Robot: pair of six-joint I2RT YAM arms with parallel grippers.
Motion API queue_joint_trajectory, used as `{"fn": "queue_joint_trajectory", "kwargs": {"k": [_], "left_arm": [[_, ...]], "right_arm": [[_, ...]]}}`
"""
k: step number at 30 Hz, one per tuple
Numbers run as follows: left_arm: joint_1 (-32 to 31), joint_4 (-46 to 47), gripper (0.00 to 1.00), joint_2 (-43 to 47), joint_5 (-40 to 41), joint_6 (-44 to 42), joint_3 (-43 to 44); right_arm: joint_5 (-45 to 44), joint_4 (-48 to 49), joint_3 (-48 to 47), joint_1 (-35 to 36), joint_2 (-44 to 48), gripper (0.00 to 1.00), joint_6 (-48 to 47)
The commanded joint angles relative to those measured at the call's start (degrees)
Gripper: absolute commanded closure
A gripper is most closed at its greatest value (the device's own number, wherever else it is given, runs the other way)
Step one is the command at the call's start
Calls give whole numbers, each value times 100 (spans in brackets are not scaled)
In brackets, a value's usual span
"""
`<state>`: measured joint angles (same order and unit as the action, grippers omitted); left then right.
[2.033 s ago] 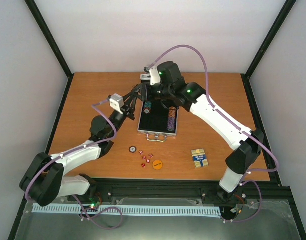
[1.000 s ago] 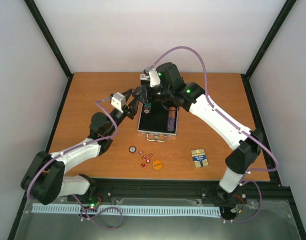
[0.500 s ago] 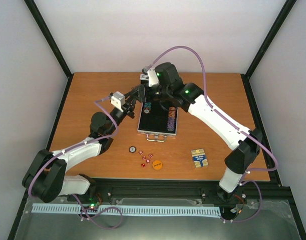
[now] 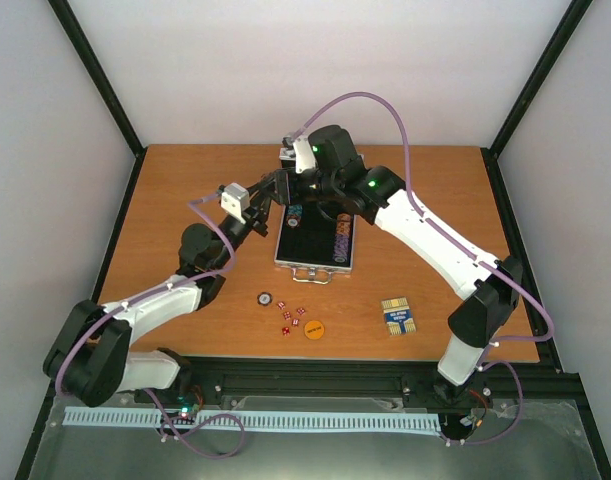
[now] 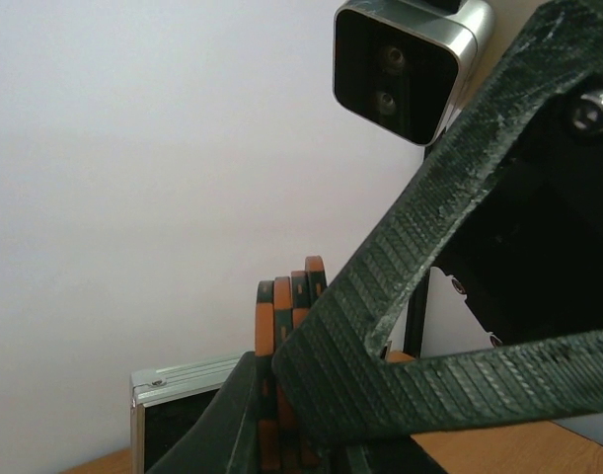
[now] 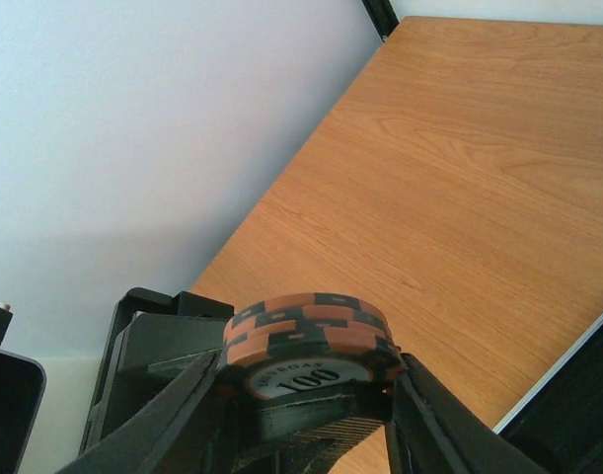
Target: Pack up texas hold em set
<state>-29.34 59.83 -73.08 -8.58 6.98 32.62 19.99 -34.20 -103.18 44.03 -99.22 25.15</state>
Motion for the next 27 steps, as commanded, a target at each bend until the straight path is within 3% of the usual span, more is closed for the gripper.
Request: {"fn": "queue_joint_trajectory", "kwargs": {"k": [1, 6, 17, 22, 27], "left_arm": [[-89, 1317, 99, 481, -472, -127, 570], [-89, 1167, 99, 580, -463, -93, 536], [-89, 984, 99, 584, -490, -13, 476], [-89, 825, 99, 638, -498, -50, 365], [-89, 447, 99, 787, -596, -134, 316]], "right_arm": [[416, -1454, 321, 416, -559, 54, -339], [333, -1530, 204, 418, -581, 35, -405], [114, -1484, 139, 413, -436, 22, -393], [-264, -1373, -47, 405, -282, 5, -322], [-400, -1129, -102, 316, -205, 2, -238]]}}
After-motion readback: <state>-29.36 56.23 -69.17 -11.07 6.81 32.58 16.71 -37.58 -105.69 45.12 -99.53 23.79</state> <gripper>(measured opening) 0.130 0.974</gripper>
